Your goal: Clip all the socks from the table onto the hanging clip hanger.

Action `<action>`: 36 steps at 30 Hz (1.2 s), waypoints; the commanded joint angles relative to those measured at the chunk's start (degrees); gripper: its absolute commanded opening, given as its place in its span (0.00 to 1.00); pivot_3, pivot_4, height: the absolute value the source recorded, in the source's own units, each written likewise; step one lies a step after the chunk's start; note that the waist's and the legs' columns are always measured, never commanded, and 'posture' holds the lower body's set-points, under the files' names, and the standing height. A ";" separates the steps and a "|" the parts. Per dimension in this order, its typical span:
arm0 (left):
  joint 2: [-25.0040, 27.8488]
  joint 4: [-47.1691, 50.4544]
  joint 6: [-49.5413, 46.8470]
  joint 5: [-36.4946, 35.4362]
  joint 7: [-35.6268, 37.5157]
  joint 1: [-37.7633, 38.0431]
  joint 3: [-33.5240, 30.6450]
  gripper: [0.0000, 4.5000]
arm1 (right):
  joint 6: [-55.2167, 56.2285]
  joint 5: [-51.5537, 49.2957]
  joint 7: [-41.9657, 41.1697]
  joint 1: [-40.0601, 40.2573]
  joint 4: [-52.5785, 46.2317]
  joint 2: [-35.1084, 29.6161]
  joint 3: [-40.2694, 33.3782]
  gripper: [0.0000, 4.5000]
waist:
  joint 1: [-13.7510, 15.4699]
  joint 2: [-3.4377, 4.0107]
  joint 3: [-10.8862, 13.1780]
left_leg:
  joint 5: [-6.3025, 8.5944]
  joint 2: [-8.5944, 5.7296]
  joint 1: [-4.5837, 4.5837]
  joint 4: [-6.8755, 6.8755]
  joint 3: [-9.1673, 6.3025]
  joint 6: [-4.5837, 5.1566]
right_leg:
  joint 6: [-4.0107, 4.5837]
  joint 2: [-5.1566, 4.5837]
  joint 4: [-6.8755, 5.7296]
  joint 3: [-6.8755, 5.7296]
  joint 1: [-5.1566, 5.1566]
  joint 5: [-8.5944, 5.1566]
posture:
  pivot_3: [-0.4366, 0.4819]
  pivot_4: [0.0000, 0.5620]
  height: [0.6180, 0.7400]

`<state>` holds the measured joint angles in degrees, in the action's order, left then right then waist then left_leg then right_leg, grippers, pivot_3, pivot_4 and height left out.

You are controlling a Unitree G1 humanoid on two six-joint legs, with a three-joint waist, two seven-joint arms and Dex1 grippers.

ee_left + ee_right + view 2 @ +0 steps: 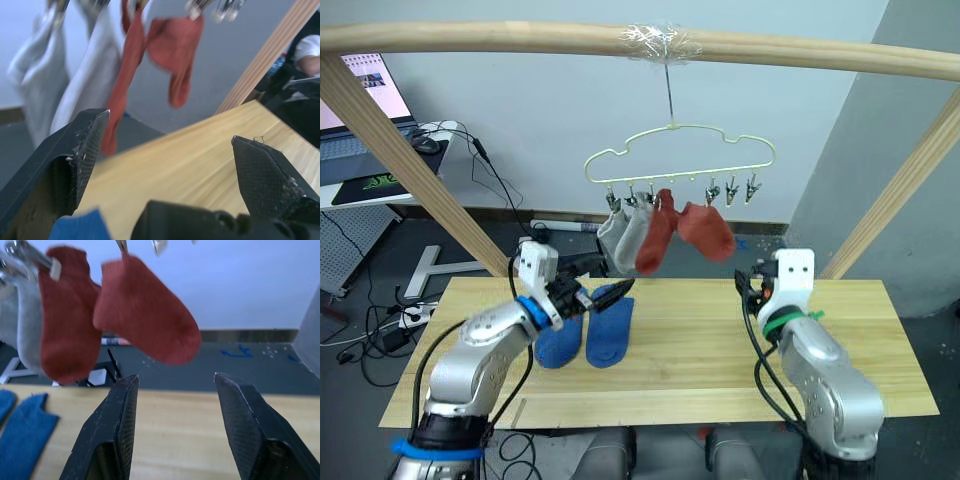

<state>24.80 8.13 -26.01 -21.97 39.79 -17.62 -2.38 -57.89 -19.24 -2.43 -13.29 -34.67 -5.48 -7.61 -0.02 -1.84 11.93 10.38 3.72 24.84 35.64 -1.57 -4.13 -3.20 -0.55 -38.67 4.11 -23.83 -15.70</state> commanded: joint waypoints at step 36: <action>3.45 -2.30 -4.97 -4.55 5.60 -14.93 0.01 1.00 | 17.13 2.44 -6.00 -33.50 42.73 -3.46 -0.57 0.55 | 0.27 0.01 0.01 | -0.01 0.01 0.01 -0.61 -0.03 0.01 | 0.22 0.06 -0.19 -0.06 -0.30 0.15 | 0.66 0.31 1.00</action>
<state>27.76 3.51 -31.36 -26.21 45.60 -32.19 -1.53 -42.45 -16.93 -7.92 -44.97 8.88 -8.45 -7.74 0.25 -1.83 11.94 10.37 3.72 24.85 35.03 -1.60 -4.12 -2.97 -0.49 -38.86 4.05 -24.14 -15.54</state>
